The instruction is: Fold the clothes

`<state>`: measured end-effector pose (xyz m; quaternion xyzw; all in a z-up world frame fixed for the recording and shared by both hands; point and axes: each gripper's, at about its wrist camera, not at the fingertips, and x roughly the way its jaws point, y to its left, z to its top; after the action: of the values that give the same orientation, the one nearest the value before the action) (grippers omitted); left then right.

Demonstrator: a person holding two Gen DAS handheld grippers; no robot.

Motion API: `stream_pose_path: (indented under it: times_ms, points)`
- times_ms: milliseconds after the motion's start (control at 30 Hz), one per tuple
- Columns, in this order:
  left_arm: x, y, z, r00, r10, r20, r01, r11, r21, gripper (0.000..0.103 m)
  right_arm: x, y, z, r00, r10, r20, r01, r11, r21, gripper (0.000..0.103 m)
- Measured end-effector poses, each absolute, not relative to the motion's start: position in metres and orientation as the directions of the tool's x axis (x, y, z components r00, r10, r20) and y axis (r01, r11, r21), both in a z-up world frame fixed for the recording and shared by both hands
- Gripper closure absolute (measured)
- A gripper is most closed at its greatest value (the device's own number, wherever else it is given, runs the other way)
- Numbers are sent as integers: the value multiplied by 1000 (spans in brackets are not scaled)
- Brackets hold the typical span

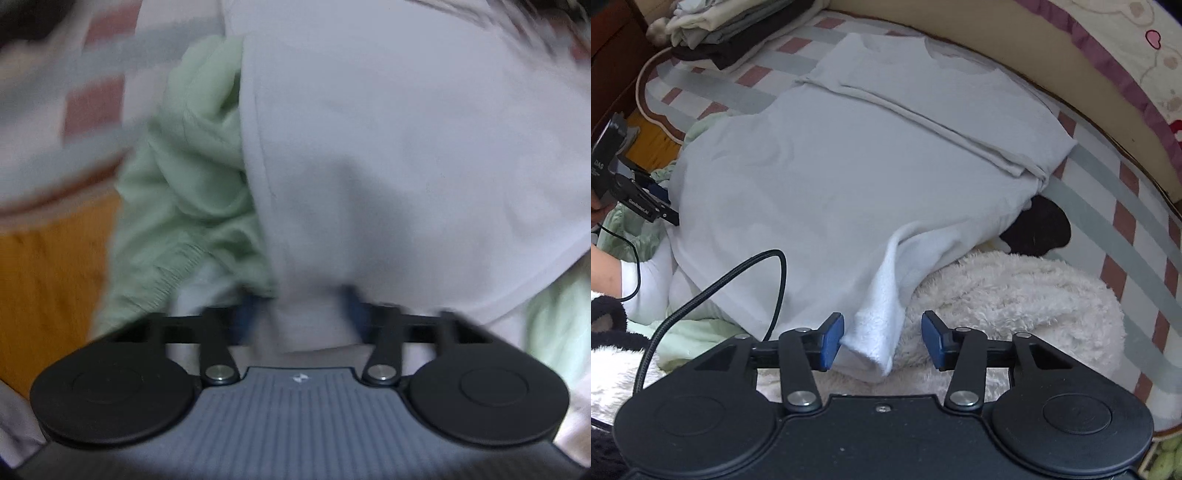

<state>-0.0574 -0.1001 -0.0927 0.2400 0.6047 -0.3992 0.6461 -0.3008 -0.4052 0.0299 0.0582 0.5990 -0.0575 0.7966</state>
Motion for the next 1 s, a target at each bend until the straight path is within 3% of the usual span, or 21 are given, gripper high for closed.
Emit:
stream_pose_path:
  times_ms: [33,200,467,567,700,767,900,933,1000]
  points:
    - [-61,-102,-88,-44,-227,-973,834,529,-161,101,-301,-409,30,291,-19,-957,175,984,33,90]
    - [-85,-106,-54,41,-298,-954,895,435,-97,101,-307,-432,34,388,9,-922,263,957,120,91]
    - [-35,-106,15,184,-456,-870,838,536,-104,101,-330,-454,65,605,-87,-792,311,941,134,93]
    - [-23,-116,30,215,-490,-844,819,562,-118,101,-333,-472,58,604,-98,-791,371,913,170,92]
    - [-35,-144,26,243,-491,-837,836,543,-76,101,-340,-475,51,600,34,-800,372,873,316,80]
    - [-33,-155,20,254,-495,-831,835,545,-69,101,-343,-468,51,603,76,-794,367,857,361,48]
    - [-37,-162,21,287,-505,-814,836,547,-45,101,-337,-445,36,532,113,-839,354,870,342,45]
    - [-37,-163,22,296,-507,-810,836,548,-38,101,-334,-440,30,498,93,-862,355,885,301,48]
    - [-37,-162,30,328,-510,-795,831,556,-14,101,-331,-434,23,478,56,-877,330,913,238,99]
